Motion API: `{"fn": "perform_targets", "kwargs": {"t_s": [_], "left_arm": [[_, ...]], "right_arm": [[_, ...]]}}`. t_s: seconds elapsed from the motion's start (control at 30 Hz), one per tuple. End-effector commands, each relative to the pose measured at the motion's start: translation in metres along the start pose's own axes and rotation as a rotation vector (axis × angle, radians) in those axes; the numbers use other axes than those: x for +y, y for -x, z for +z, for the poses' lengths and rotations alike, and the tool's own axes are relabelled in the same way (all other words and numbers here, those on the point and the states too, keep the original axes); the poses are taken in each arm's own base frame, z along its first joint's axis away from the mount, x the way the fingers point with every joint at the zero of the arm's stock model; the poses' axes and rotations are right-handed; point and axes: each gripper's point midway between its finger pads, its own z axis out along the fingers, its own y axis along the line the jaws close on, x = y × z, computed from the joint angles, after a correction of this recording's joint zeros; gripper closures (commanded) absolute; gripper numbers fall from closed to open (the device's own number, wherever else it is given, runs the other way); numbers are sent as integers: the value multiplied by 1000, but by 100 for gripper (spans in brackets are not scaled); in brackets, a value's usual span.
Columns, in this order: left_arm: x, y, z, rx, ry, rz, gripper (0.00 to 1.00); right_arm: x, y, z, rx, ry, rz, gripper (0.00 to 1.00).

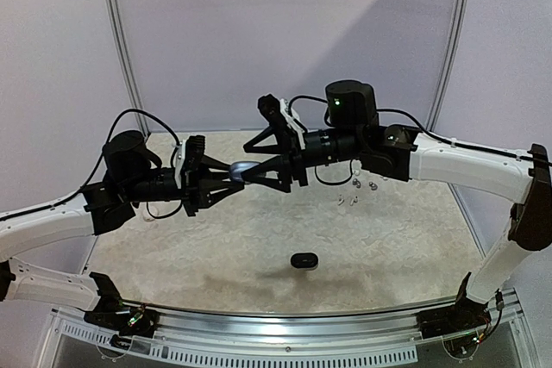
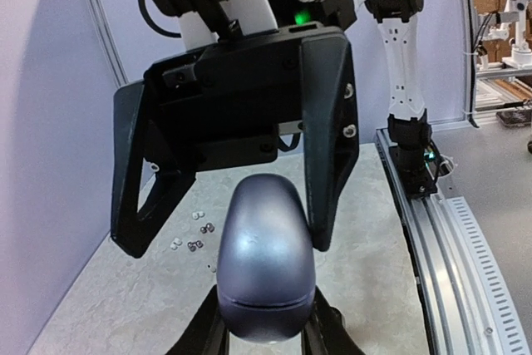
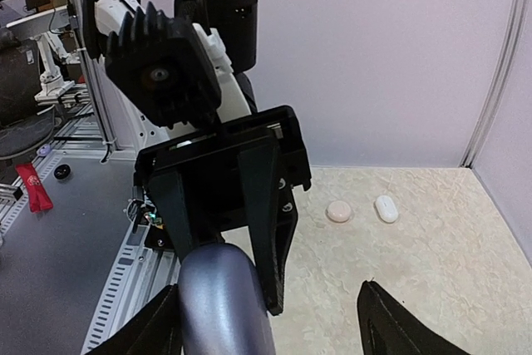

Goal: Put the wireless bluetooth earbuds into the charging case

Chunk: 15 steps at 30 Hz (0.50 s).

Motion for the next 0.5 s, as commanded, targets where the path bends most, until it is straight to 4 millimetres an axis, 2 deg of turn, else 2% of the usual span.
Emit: {"fn": "perform_targets", "kwargs": {"t_s": [0.0,0.2,0.33,0.47], "left_arm": [[-6,0,-1,9,-5,48,100],[-12,-6,-3,31,-30,50,100],[-16,-15,-4,62,-44,54,100],[-15,-13,-5,53,-37,44,100]], "right_arm": [[-15,-12,6,67,-77,25,29],[-27,-13,3,96,-144,40,33],[-33,-4,-1,82,-156,71,38],[-38,-6,-3,78,-159,105,42]]}}
